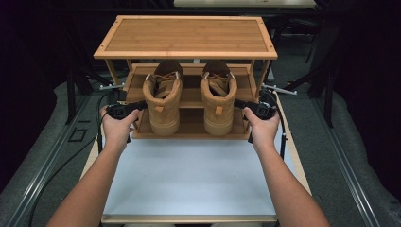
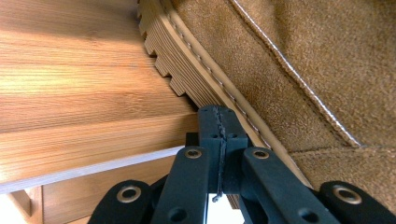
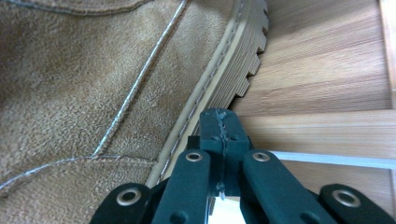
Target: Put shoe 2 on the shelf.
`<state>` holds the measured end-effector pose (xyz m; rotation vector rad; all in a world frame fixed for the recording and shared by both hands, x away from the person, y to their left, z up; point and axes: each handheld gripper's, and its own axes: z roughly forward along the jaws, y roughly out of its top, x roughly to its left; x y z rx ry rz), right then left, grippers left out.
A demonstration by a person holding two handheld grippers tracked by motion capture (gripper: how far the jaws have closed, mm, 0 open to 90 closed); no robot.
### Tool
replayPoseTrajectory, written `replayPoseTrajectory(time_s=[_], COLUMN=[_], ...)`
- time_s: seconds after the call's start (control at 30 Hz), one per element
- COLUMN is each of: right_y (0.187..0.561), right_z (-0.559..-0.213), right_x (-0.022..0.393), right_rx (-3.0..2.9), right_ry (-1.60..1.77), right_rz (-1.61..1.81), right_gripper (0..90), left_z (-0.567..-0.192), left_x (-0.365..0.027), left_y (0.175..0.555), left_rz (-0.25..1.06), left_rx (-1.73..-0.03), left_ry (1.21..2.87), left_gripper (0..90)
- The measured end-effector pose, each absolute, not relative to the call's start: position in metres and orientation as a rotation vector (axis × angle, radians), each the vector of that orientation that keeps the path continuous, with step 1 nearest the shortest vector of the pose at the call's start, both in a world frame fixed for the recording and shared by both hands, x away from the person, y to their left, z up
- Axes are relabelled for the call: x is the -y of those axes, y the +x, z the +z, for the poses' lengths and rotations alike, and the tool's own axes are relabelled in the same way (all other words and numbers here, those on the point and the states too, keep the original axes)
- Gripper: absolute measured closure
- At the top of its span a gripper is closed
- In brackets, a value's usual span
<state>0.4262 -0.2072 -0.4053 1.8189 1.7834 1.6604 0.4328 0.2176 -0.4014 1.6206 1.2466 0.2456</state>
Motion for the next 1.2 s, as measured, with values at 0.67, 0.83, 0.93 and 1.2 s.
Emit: replayPoseTrajectory(time_s=[0.67,0.83,0.93,1.2], right_y=[0.430,0.429,0.425,0.428], right_z=[-0.405,-0.408,-0.408,-0.409], right_x=[0.184,0.182,0.174,0.180], right_rx=[-1.798,-1.781,-1.786,-1.829], right_ry=[1.819,1.841,1.819,1.829], right_rz=[1.663,1.721,1.712,1.720], right_gripper=[90.0,90.0,90.0,90.0], left_z=[-0.398,-0.398,-0.400,-0.403], left_x=[-0.187,-0.188,-0.190,-0.193], left_y=[0.437,0.437,0.438,0.437], left_rz=[0.225,0.225,0.208,0.184], left_rx=[-1.214,-1.217,-1.213,-1.205], left_ry=[1.664,1.662,1.654,1.646], left_gripper=[90.0,90.0,90.0,90.0])
